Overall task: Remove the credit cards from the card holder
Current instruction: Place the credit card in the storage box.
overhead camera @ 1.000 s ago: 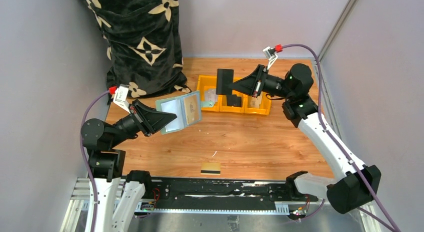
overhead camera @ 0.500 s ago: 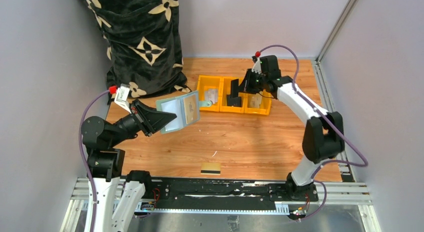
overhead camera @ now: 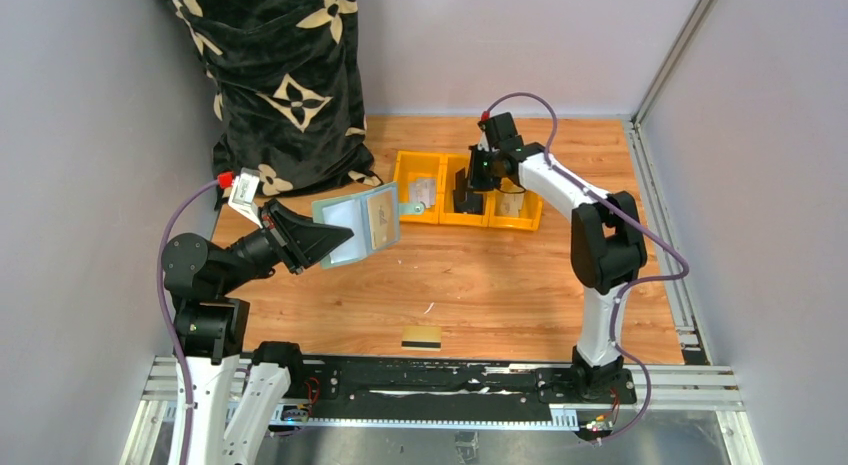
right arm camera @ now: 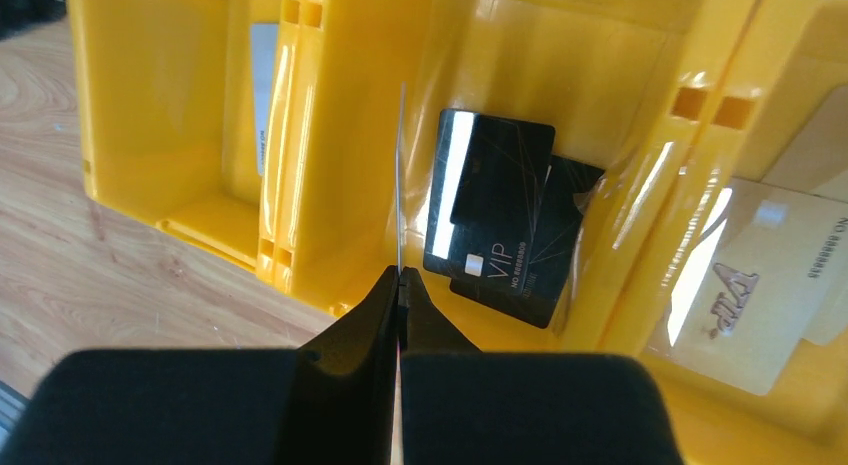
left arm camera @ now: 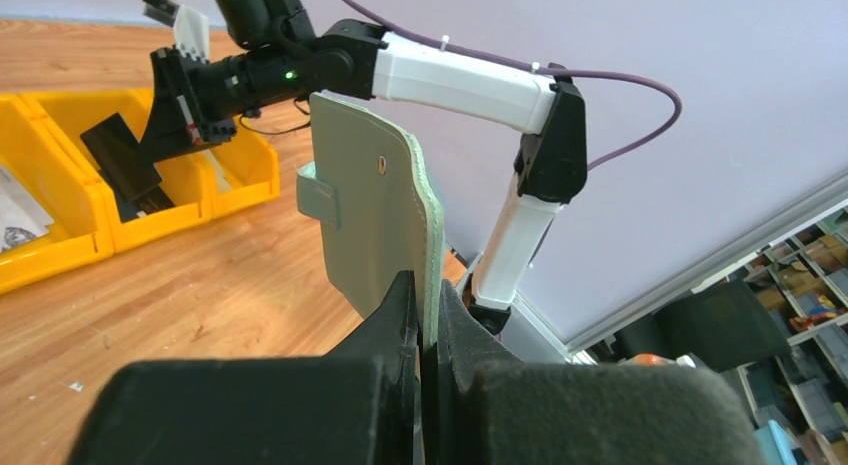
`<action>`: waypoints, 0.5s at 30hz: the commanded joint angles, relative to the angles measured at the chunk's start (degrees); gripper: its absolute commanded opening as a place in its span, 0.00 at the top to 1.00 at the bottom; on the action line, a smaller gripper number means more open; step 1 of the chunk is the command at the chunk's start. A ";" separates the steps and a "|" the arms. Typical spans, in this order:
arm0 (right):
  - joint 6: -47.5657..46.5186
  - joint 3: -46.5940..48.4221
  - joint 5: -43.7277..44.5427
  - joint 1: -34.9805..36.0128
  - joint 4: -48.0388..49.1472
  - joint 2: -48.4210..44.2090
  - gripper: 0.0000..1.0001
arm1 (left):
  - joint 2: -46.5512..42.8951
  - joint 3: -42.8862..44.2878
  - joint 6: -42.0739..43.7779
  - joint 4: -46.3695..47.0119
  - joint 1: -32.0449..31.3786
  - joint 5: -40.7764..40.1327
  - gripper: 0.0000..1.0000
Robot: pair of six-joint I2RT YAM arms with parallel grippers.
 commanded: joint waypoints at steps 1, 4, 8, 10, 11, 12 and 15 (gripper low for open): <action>1.83 1.67 2.34 2.18 -1.66 2.71 1.00 | -0.49 1.74 0.25 1.84 0.15 0.93 1.00; 2.31 1.27 3.87 3.02 -1.60 3.13 1.00 | -0.62 1.92 0.37 1.76 0.08 1.22 1.00; 2.66 -0.31 7.70 3.71 -1.68 0.68 0.84 | -0.63 2.17 0.80 1.36 0.11 1.71 1.00; 2.54 -1.07 10.26 4.11 -1.82 -1.53 0.69 | -0.62 2.18 1.06 1.15 0.15 1.92 1.00; 2.30 -1.43 12.33 4.43 -1.86 -2.92 0.64 | -0.62 2.31 1.23 1.01 0.15 1.93 1.00; 2.11 -1.48 13.45 4.87 -2.02 -4.78 0.60 | -0.62 2.40 1.38 0.90 0.15 2.13 1.00; 0.69 -0.78 16.59 6.66 -2.19 -9.65 0.51 | -0.61 2.78 2.01 0.35 0.15 2.45 1.00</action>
